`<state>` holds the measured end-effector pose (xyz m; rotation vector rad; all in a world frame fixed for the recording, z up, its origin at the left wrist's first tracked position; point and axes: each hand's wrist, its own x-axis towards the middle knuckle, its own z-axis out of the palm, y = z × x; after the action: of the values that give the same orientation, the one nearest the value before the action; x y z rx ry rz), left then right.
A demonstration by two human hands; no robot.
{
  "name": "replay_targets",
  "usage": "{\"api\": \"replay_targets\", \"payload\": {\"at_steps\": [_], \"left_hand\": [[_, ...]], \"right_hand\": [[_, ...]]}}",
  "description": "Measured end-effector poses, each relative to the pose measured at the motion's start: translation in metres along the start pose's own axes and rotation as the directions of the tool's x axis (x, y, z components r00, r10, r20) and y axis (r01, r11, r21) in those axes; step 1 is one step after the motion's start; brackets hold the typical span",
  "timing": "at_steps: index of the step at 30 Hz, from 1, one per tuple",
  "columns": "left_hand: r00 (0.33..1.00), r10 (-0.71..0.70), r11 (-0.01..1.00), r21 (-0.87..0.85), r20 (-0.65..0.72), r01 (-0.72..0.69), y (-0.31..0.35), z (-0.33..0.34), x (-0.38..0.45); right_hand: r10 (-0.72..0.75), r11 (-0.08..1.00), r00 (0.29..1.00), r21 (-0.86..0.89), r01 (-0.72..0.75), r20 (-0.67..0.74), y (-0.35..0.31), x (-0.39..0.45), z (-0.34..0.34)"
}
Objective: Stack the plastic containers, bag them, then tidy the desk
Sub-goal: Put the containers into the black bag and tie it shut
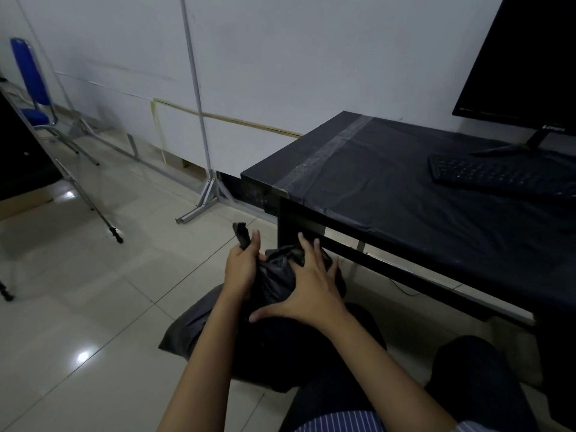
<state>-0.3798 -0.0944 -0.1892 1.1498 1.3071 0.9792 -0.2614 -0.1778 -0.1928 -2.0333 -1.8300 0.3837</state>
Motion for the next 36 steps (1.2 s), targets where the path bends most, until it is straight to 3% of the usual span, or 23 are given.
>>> {"api": "replay_targets", "payload": {"at_steps": [3, 5, 9, 15, 19, 22, 28, 30, 33, 36], "left_hand": [[0.997, -0.034, 0.995, -0.089, 0.076, 0.041, 0.003, 0.003, -0.007], [0.992, -0.057, 0.985, -0.154, 0.116, 0.074, 0.007, 0.004, -0.010], [0.962, -0.071, 0.938, -0.311, 0.262, 0.154, 0.021, 0.008, -0.018], [0.946, -0.034, 0.926, -0.347, 0.323, 0.152, 0.033, 0.018, -0.030], [0.905, -0.083, 0.965, -0.194, 0.416, 0.177, 0.042, 0.014, -0.035], [0.876, -0.095, 0.993, -0.014, 0.473, 0.115, 0.044, 0.008, -0.031], [0.818, -0.170, 0.956, 0.293, 0.550, 0.002, 0.058, -0.009, -0.022], [0.858, -0.144, 0.916, 0.394, 0.493, -0.073, 0.057, -0.024, -0.016], [0.960, -0.036, 0.844, 0.523, 0.276, -0.119, 0.053, -0.053, -0.020], [0.994, -0.107, 0.724, 0.687, 0.026, 0.060, 0.035, -0.090, -0.031]], "right_hand": [[0.014, 1.000, 1.000, -0.025, -0.014, 0.009, -0.004, 0.003, -0.002], [0.069, 0.997, 0.997, 0.026, -0.069, 0.032, -0.006, 0.006, -0.006], [0.022, 0.984, 1.000, 0.177, -0.025, 0.016, 0.004, 0.011, -0.004], [0.065, 0.971, 0.997, 0.231, -0.056, -0.030, 0.015, 0.019, 0.013], [0.079, 0.964, 0.995, 0.258, -0.060, -0.064, 0.015, 0.019, 0.014], [0.065, 0.967, 0.991, 0.253, -0.034, -0.114, 0.013, 0.017, 0.013], [0.084, 0.935, 0.992, 0.352, -0.046, -0.093, 0.015, 0.011, 0.014], [0.111, 0.935, 0.989, 0.348, -0.071, -0.098, 0.018, 0.009, 0.014], [0.197, 0.907, 0.973, 0.399, -0.134, -0.123, 0.024, 0.009, 0.013], [0.272, 0.878, 0.952, 0.442, -0.184, -0.143, 0.031, 0.012, 0.009]]}}
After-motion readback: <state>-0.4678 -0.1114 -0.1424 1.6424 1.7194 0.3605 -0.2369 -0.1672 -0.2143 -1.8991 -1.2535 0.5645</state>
